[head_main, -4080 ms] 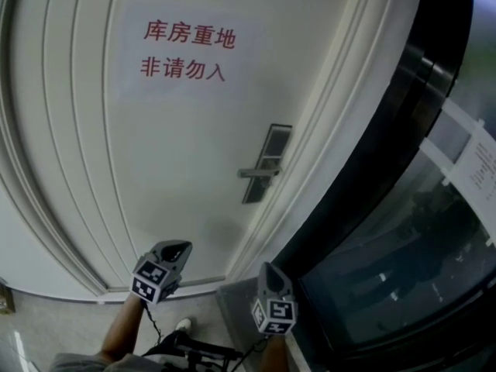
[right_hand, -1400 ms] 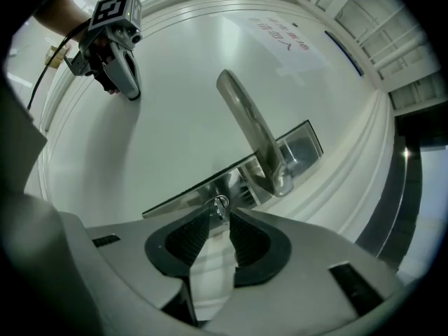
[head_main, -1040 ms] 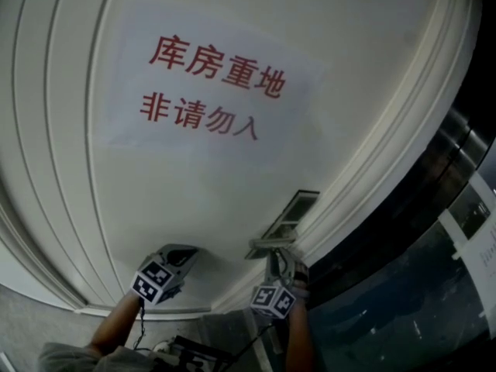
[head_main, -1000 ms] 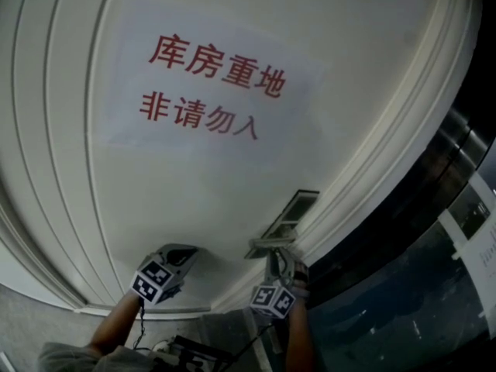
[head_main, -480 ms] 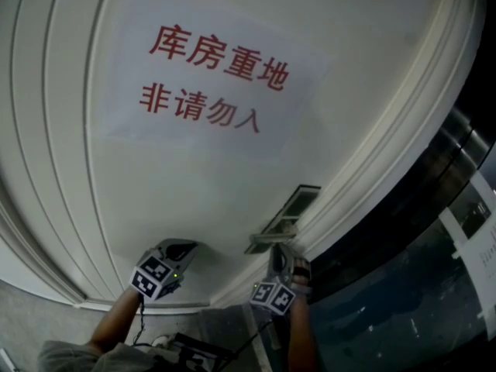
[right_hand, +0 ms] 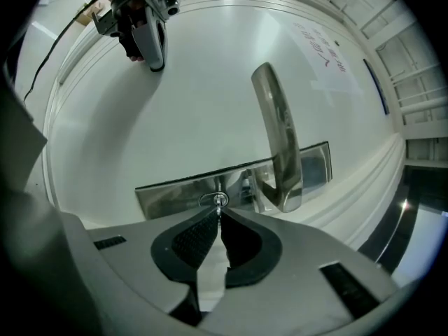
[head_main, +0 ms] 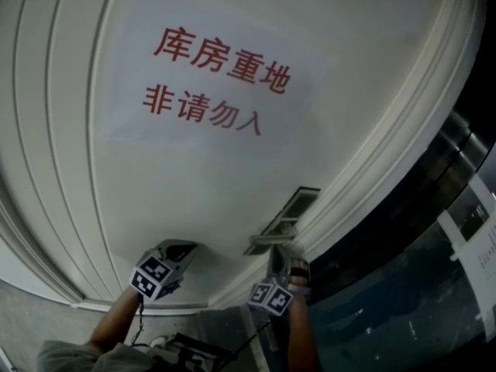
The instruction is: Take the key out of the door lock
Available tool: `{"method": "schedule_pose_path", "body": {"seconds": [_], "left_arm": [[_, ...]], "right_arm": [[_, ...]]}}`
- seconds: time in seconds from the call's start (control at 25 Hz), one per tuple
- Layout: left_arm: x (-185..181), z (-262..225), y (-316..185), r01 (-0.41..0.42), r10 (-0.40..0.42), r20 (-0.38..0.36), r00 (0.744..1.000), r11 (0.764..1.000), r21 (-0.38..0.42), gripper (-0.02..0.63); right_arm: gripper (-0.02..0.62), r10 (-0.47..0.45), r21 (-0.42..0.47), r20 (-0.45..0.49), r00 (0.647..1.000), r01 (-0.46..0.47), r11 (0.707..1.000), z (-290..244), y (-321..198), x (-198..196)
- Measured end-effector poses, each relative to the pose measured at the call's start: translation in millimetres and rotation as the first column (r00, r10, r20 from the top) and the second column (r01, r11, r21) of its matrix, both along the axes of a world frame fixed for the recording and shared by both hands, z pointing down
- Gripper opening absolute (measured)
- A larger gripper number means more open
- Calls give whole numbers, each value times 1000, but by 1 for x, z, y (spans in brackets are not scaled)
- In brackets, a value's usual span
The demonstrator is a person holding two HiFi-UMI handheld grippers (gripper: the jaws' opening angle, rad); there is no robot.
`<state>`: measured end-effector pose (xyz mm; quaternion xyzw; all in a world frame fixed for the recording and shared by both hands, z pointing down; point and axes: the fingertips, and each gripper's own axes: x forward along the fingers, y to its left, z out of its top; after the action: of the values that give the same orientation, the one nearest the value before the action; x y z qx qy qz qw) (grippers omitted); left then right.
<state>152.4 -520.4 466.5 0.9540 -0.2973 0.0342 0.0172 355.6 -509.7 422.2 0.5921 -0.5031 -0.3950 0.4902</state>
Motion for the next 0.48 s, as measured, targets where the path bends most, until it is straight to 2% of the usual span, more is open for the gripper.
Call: {"method": "schedule_pose_path", "body": {"seconds": [0.48], "left_arm": [[-1,-1,0,4,-4,-9,1000,1000,1,5]], "right_arm": [[23,16,-24,-78,997,-18,1000,5,0,2]]}}
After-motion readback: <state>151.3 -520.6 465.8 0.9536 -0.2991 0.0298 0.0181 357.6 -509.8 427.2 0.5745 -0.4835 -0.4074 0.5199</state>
